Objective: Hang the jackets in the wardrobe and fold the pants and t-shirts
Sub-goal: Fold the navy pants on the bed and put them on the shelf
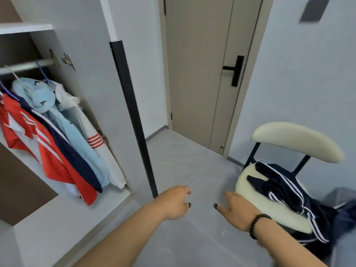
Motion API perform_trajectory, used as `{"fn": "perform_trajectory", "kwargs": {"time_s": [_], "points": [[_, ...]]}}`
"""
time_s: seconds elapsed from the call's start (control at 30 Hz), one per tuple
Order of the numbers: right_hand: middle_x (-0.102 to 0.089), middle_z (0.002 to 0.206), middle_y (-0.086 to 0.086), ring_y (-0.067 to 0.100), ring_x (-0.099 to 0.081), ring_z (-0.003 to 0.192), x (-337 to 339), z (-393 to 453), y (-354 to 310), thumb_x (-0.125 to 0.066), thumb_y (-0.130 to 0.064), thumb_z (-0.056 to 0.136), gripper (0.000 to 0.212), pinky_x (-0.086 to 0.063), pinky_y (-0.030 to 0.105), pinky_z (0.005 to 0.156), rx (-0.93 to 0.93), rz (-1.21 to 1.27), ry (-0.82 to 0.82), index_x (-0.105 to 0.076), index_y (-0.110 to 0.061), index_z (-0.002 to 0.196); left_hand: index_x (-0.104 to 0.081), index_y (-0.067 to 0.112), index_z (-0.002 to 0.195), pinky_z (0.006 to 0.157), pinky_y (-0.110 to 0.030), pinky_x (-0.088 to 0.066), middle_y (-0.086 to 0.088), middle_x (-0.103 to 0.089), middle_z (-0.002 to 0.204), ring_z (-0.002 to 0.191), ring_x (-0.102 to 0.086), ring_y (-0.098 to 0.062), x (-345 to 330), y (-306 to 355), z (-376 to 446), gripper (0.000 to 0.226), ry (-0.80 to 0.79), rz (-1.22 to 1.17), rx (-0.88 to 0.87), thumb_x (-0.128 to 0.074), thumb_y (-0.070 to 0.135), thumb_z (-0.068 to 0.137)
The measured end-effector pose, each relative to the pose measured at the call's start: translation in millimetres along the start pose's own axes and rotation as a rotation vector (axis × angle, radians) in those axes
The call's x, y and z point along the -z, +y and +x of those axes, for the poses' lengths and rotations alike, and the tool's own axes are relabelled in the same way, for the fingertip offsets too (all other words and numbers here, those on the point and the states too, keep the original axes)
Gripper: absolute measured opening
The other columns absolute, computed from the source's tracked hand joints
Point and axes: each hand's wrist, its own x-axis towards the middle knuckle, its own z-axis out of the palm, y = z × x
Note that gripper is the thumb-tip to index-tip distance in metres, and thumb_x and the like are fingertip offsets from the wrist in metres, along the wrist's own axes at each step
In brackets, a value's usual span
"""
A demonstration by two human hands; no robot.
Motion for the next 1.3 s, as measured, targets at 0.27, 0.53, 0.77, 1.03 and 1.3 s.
{"fn": "perform_trajectory", "kwargs": {"time_s": [0.27,0.53,0.77,1.03,1.3], "points": [[-0.047,0.133,0.003,0.019,-0.05,0.118,14,-41,133,-0.035,-0.048,0.099,0.048,-0.042,0.029,0.098,-0.126,0.051,0.009,-0.045,-0.015,0.132,-0.039,0.023,0.141,0.108,-0.028,-0.033,0.0,-0.037,0.15,0.135,-0.038,-0.018,-54,121,64,0.045,-0.106,0.023,-0.126,-0.048,0.033,0.098],[-0.046,0.133,0.002,0.018,-0.05,0.119,14,-66,226,-0.042,-0.042,0.097,0.045,-0.04,0.027,0.1,-0.309,0.18,0.023,-0.045,-0.015,0.132,-0.034,0.021,0.141,0.105,-0.037,-0.041,0.001,-0.048,0.141,0.122,-0.051,-0.017,-90,204,119,0.048,-0.235,0.008,-0.266,-0.051,0.029,0.097],[-0.046,0.133,-0.001,0.015,-0.052,0.115,17,-43,268,-0.047,-0.04,0.095,0.044,-0.043,0.025,0.099,-0.387,0.247,-0.051,-0.045,-0.019,0.134,-0.025,0.027,0.147,0.105,-0.033,-0.039,0.007,-0.044,0.143,0.123,-0.048,-0.013,-101,238,183,0.055,-0.332,-0.008,-0.323,-0.049,0.029,0.097],[-0.049,0.129,0.001,0.017,-0.053,0.112,49,46,329,-0.046,-0.036,0.096,0.04,-0.044,0.026,0.095,-0.455,0.286,-0.055,-0.046,-0.015,0.13,-0.019,0.026,0.15,0.105,-0.032,-0.039,0.006,-0.046,0.141,0.124,-0.049,-0.014,-98,254,304,0.06,-0.39,-0.018,-0.329,-0.048,0.028,0.097],[-0.042,0.138,-0.001,0.013,-0.055,0.112,62,142,389,-0.045,-0.038,0.097,0.051,-0.044,0.025,0.096,-0.533,0.41,-0.068,-0.036,-0.017,0.142,-0.017,0.026,0.151,0.104,-0.029,-0.041,0.007,-0.053,0.134,0.124,-0.048,-0.008,-111,269,432,0.061,-0.456,-0.055,-0.326,-0.046,0.023,0.097]]}}
